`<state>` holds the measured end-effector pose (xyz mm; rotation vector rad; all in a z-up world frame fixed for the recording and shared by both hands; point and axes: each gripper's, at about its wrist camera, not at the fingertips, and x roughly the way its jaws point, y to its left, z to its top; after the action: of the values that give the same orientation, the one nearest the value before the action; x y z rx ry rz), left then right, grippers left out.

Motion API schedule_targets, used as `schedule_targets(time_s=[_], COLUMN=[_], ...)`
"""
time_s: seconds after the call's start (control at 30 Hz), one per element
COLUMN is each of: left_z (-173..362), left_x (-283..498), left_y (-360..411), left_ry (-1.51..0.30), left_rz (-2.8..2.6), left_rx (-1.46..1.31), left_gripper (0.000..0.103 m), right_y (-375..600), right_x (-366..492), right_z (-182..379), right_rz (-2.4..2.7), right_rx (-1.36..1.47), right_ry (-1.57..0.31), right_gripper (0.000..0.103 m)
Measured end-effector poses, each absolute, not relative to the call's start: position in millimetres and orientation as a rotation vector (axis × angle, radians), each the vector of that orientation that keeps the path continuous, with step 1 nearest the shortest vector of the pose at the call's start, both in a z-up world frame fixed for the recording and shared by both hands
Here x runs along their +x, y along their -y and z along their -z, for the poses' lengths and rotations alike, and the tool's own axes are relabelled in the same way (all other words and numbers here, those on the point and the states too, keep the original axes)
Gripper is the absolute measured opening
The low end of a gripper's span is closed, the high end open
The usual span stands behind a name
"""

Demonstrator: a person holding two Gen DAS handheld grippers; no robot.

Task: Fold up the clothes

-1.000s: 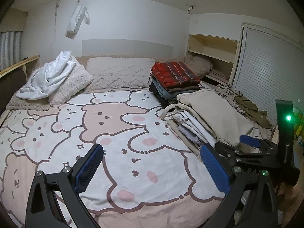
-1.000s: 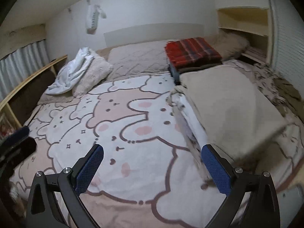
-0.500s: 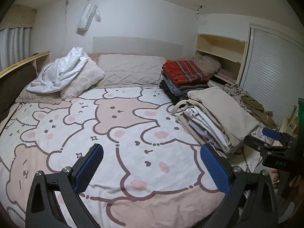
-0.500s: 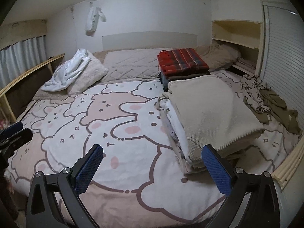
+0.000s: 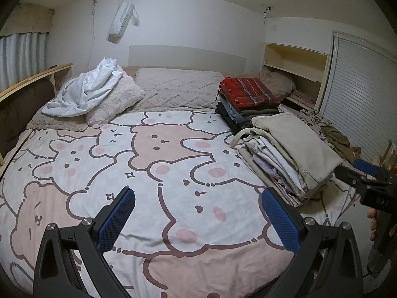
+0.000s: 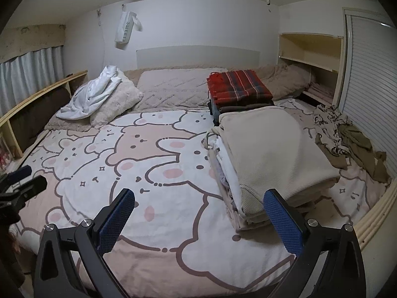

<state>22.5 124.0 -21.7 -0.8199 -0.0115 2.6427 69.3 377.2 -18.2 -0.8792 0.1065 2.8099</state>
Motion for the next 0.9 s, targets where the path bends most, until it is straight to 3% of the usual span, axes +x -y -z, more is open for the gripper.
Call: schedule_targets(time_s=[0.9], left_z=[22.8], left_x=[24.9], left_y=[-118.8], left_ry=[0.015], left_rz=[-2.662], left_rx=[-0.824], left_gripper=[0.103], right_y=[-373.9], right_x=[69.1], right_z=[18.8], right_rz=[-2.785], right_rx=[-0.900], right_ry=[-0.024], right_gripper=[0.103])
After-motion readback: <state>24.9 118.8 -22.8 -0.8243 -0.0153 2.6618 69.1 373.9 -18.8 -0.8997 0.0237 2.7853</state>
